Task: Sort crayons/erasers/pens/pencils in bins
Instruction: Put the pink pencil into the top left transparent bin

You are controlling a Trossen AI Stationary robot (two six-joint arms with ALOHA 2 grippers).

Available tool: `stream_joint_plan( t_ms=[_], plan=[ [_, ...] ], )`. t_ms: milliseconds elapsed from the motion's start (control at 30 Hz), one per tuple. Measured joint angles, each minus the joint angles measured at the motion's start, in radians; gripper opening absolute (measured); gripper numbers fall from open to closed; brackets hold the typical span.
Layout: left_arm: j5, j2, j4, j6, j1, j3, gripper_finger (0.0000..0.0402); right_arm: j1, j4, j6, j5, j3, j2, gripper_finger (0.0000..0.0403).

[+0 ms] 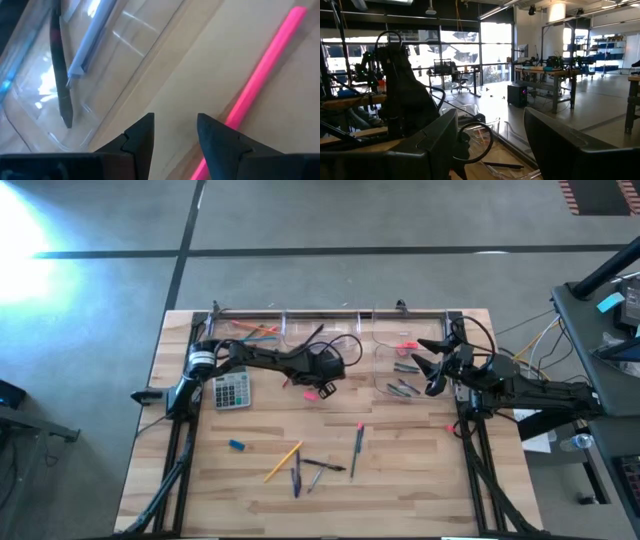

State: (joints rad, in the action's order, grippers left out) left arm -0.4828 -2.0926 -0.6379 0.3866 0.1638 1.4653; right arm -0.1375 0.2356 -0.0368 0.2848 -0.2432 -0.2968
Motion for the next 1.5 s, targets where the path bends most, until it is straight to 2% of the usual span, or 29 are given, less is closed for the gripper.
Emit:
stream_joint_plan(
  t_ms=[300,600,833,1133,1433,1500],
  plan=[
    [-0.004,0.001,-0.002,-0.007,-0.062,-0.014,0.0136,0.0,0.0,0.0,0.0,0.0,0.0,0.0219],
    [0.052,0.003,-0.003,-0.097,-0.171,-0.008,0.0136,0.0,0.0,0.001,0.0,0.0,0.0,0.0219],
    [0.206,0.014,-0.033,-0.11,-0.198,-0.005,0.0136,0.0,0.0,0.003,0.0,0.0,0.0,0.0219],
    [0.268,0.063,-0.081,-0.105,-0.22,-0.011,0.0136,0.0,0.0,0.003,0.0,0.0,0.0,0.0219],
    [0.256,0.179,-0.11,-0.039,-0.279,-0.016,0.0136,0.0,0.0,0.003,-0.001,0.0,0.001,0.0219],
    [0.22,0.189,-0.077,0.004,-0.289,-0.015,0.0136,0.0,0.0,0.004,-0.001,0.0,0.001,0.0219]
  ],
)
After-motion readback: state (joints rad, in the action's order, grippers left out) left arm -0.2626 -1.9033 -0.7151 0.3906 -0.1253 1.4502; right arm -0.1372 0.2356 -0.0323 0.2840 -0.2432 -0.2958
